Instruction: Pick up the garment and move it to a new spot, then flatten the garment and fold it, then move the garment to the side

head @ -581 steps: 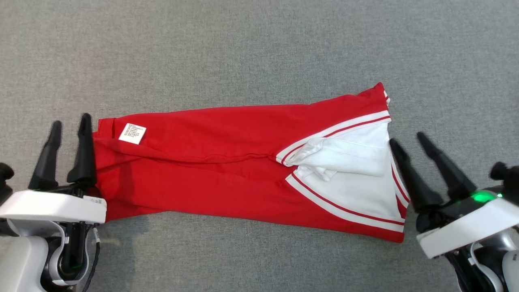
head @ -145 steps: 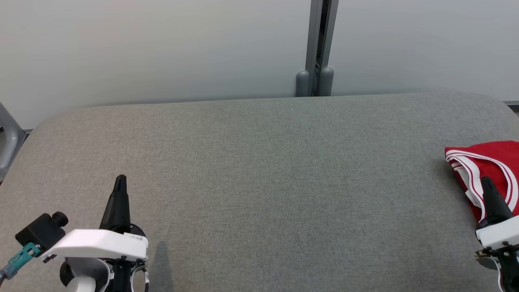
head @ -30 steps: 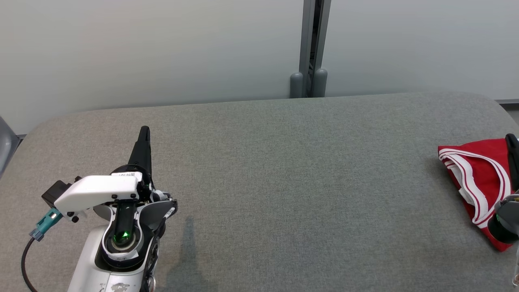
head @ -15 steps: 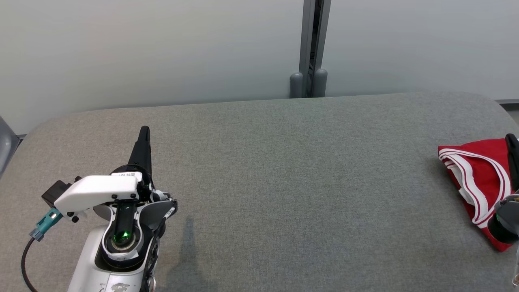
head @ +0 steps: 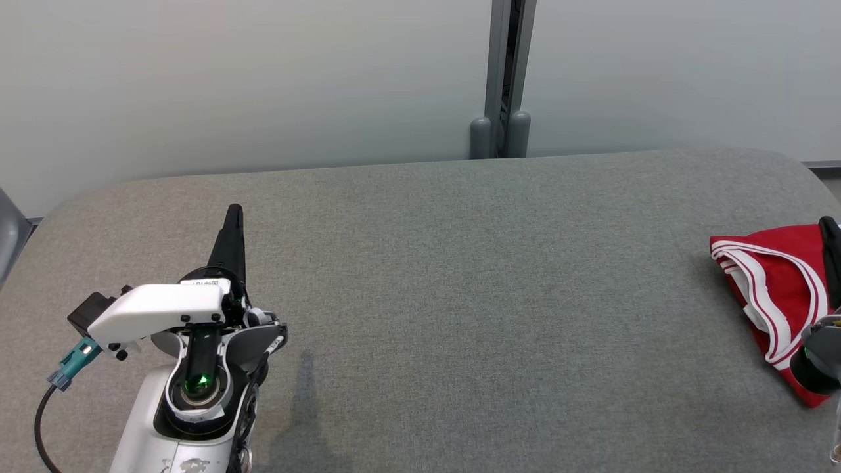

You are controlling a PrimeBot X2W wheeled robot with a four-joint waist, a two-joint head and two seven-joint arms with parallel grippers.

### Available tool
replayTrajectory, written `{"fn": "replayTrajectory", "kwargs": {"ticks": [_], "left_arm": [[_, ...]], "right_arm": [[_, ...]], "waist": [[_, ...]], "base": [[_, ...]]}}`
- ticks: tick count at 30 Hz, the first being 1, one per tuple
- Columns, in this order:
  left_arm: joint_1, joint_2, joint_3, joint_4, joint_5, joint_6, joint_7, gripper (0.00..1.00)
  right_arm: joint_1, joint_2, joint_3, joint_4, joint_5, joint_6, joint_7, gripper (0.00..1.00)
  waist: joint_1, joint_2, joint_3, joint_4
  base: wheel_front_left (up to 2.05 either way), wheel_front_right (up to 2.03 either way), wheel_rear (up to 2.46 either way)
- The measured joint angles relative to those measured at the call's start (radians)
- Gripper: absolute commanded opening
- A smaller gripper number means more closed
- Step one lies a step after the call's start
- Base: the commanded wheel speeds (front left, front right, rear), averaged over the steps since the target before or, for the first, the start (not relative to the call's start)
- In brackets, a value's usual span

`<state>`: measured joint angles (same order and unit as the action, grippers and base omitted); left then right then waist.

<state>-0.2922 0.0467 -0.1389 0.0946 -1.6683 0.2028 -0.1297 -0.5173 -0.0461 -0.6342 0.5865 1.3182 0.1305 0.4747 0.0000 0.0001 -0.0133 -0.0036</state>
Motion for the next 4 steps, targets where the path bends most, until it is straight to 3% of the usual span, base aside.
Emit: {"fn": "replayTrajectory", "kwargs": {"ticks": [4], "left_arm": [[0.000, 0.000, 0.000, 0.000, 0.000, 0.000, 0.000, 0.00]], "right_arm": [[0.000, 0.000, 0.000, 0.000, 0.000, 0.000, 0.000, 0.00]], "waist": [[0.0001, 0.0000, 0.000, 0.000]], "base": [[0.00, 0.00, 0.00]]}}
